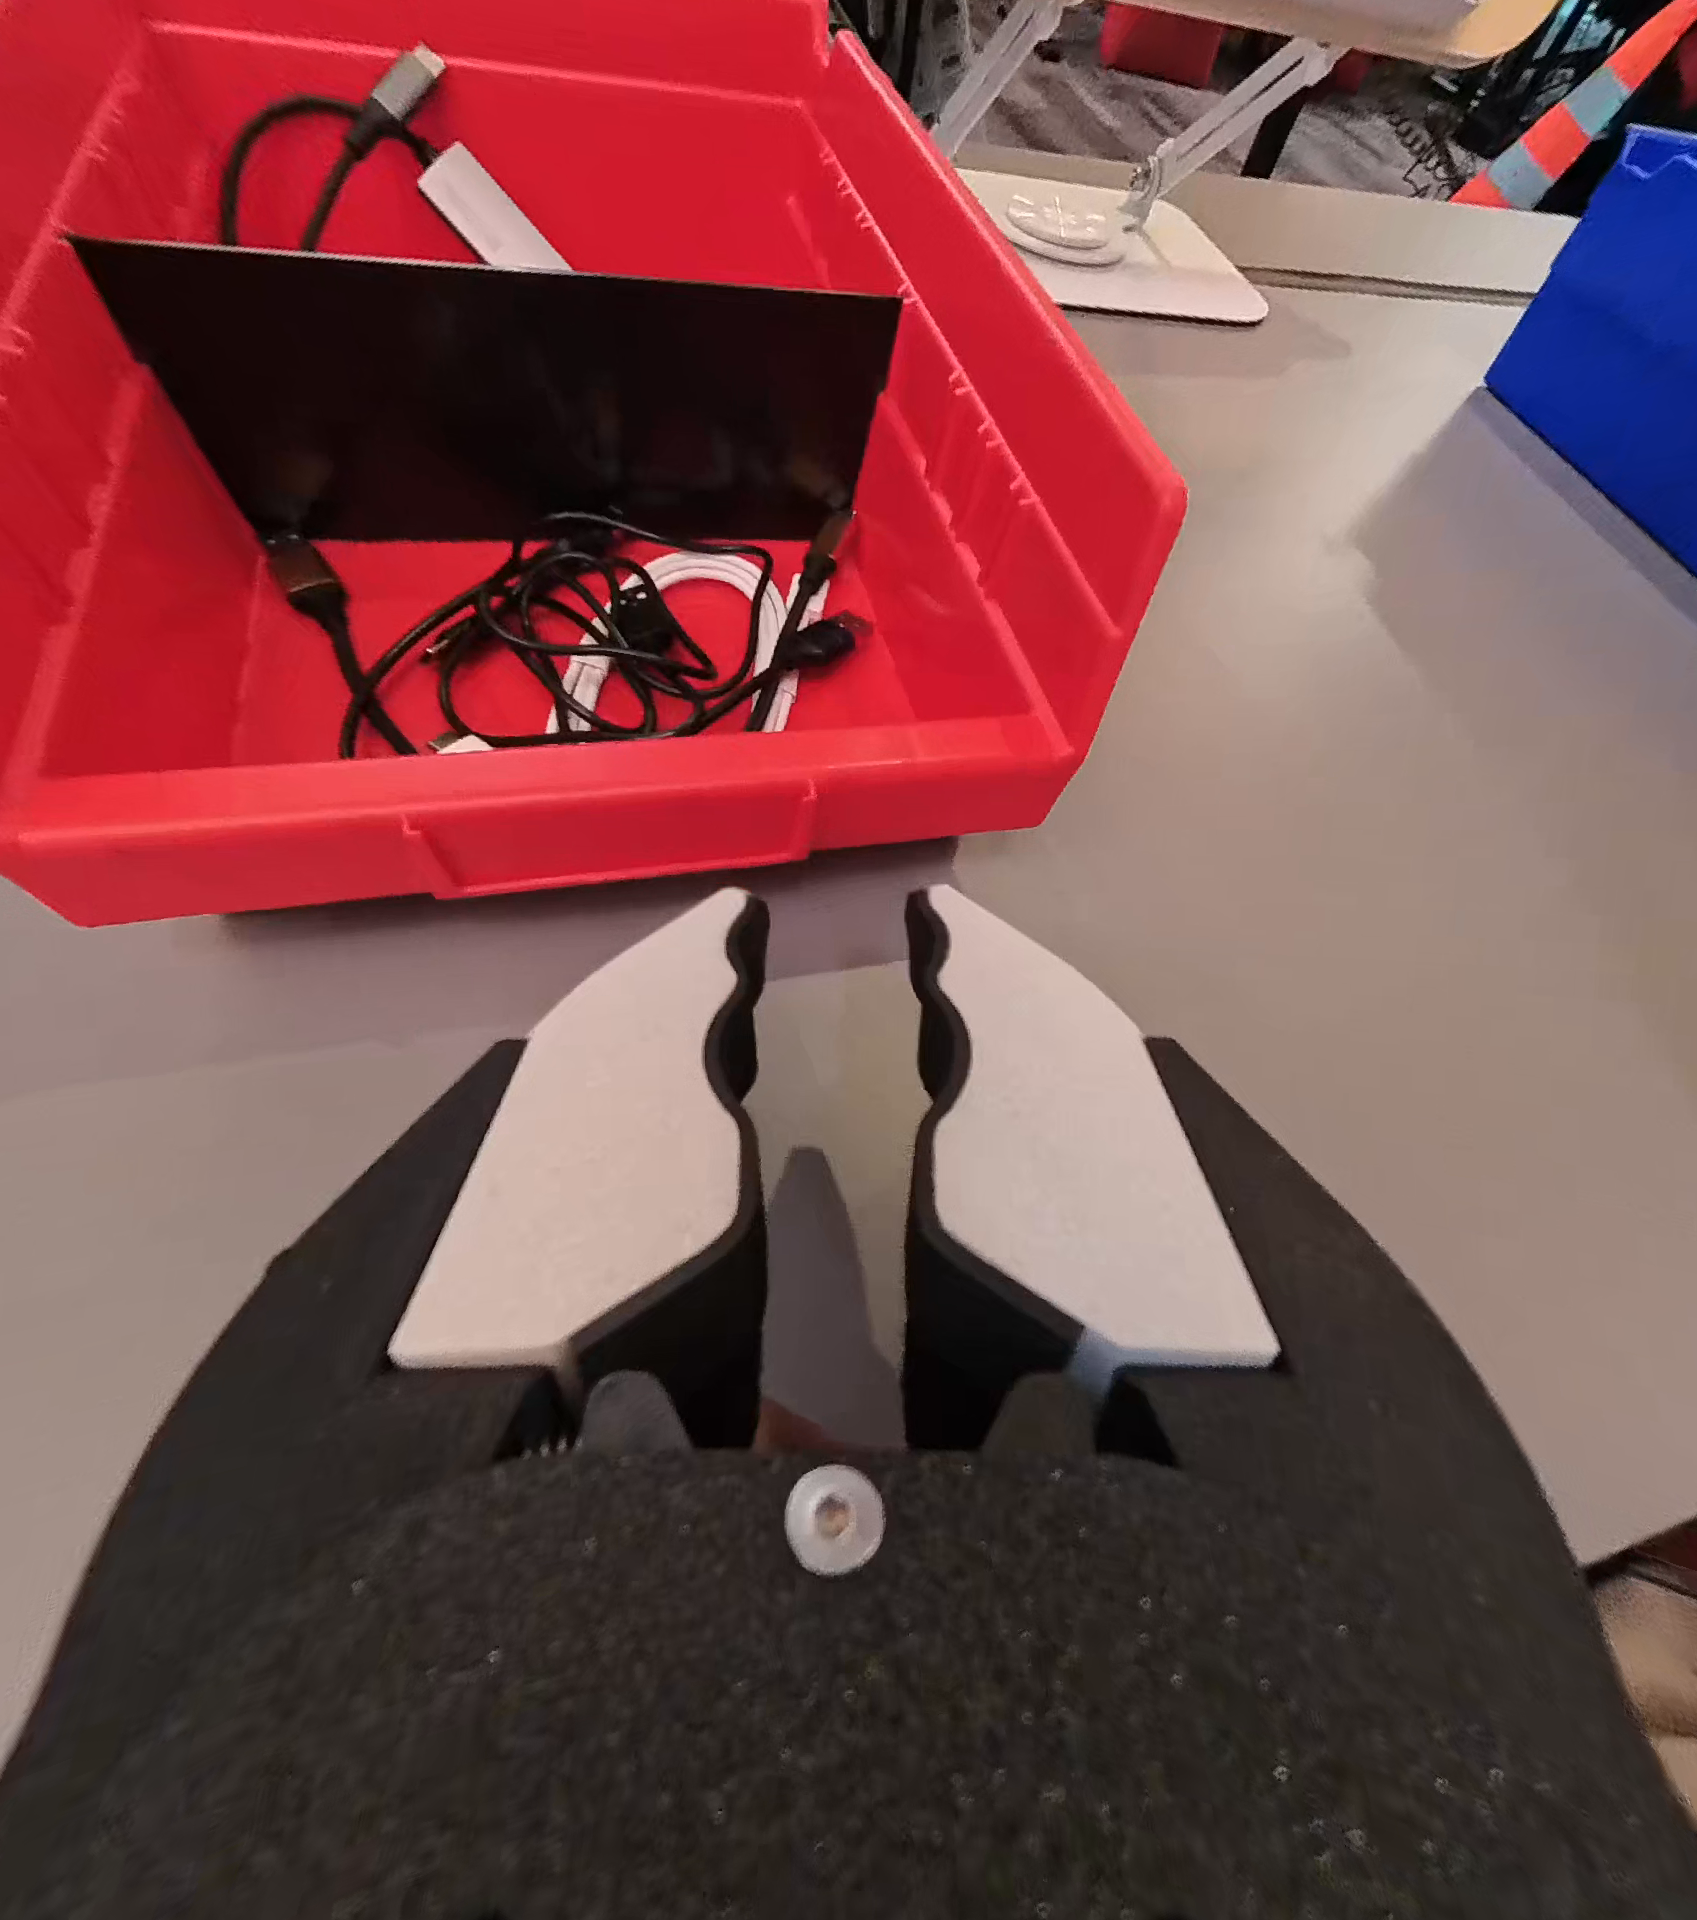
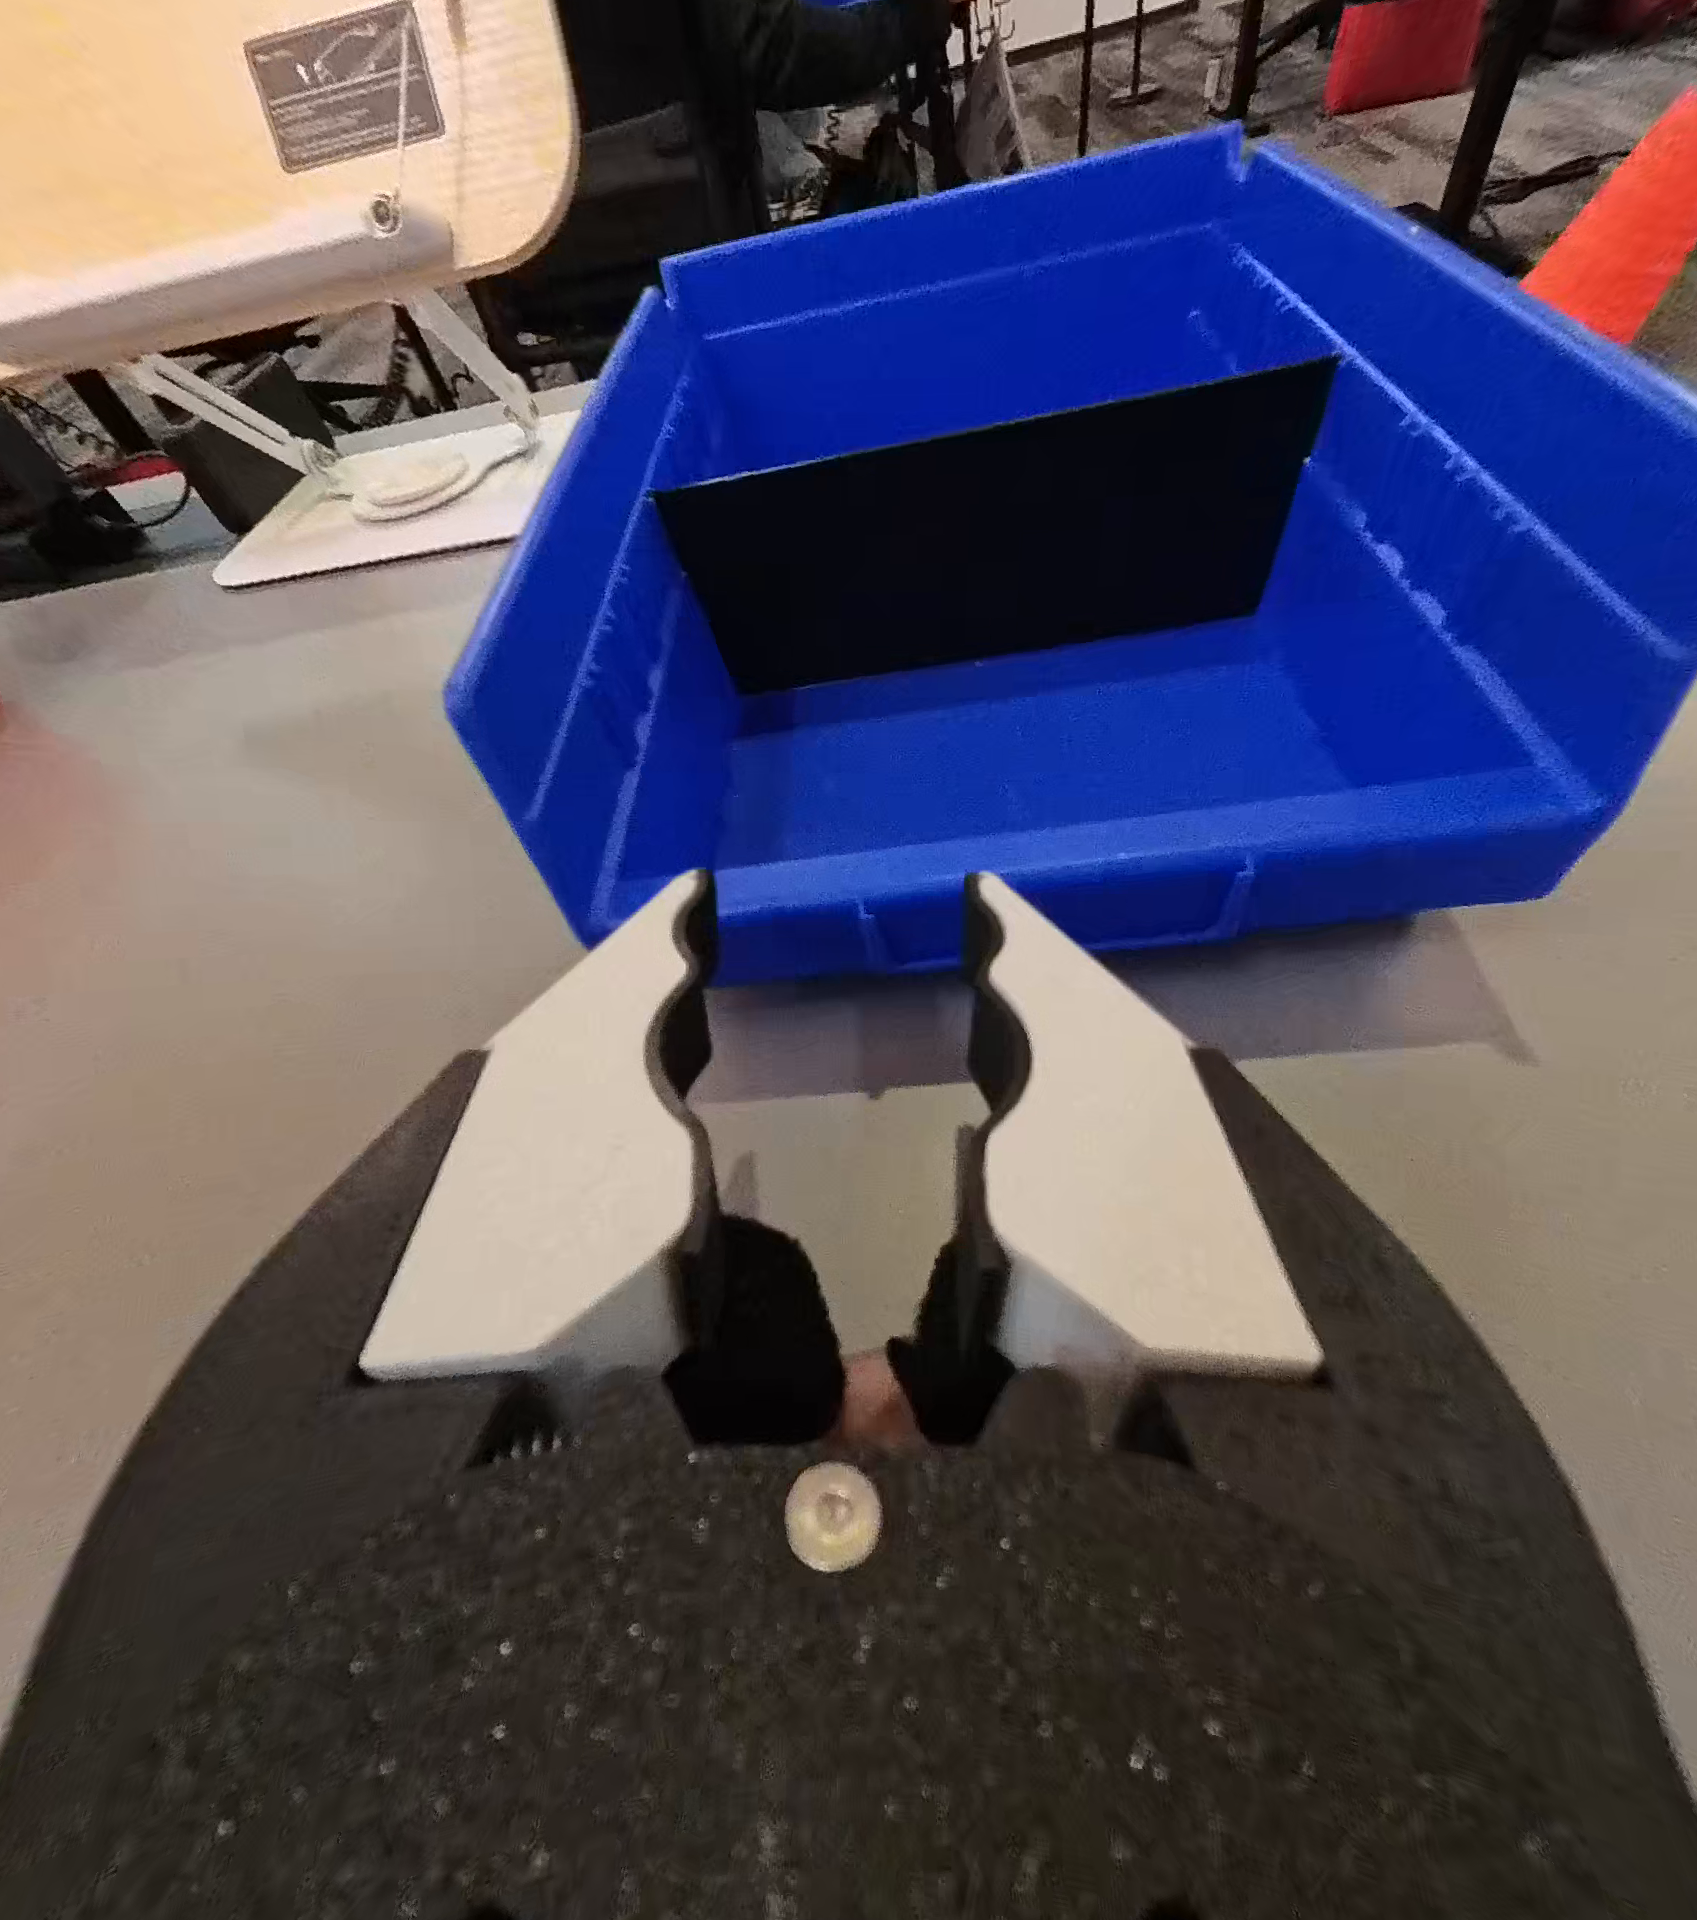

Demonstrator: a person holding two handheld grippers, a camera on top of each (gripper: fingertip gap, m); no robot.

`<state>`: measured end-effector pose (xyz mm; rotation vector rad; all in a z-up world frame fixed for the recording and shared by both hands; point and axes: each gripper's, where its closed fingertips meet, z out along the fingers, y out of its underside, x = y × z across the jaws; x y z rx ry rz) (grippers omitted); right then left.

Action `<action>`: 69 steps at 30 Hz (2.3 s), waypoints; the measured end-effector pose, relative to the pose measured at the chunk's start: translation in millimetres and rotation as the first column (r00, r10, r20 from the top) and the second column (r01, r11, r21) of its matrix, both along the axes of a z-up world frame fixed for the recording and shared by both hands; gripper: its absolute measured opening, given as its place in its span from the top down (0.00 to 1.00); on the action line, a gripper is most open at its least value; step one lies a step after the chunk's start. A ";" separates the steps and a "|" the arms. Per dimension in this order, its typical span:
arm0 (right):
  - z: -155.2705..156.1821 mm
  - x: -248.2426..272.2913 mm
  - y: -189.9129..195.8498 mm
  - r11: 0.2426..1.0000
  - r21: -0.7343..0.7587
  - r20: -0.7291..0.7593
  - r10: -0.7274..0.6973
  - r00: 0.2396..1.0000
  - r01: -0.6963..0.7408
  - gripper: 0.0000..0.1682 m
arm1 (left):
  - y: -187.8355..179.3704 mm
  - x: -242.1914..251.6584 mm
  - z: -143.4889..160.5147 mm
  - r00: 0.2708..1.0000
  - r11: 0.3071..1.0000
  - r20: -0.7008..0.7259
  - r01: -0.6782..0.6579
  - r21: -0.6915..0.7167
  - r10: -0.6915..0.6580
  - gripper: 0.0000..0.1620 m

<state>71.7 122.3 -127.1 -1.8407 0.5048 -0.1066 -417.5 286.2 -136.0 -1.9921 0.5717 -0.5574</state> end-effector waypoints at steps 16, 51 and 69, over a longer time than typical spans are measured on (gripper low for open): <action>12.2 -169.6 26.4 0.821 0.056 -0.195 0.568 0.800 -0.569 0.70 | -23.4 46.5 63.1 0.892 0.877 0.095 0.452 -0.162 -0.442 0.81; -23.6 -164.7 31.1 0.792 0.054 -0.329 0.589 0.738 -0.608 0.71 | 203.3 86.9 -52.3 0.531 0.580 -0.443 0.117 -0.806 -0.723 0.85; 29.2 -169.0 49.1 0.742 0.082 0.046 0.664 0.746 -0.665 0.73 | 168.9 115.3 144.3 0.563 0.600 -0.251 0.607 -0.521 -0.787 0.94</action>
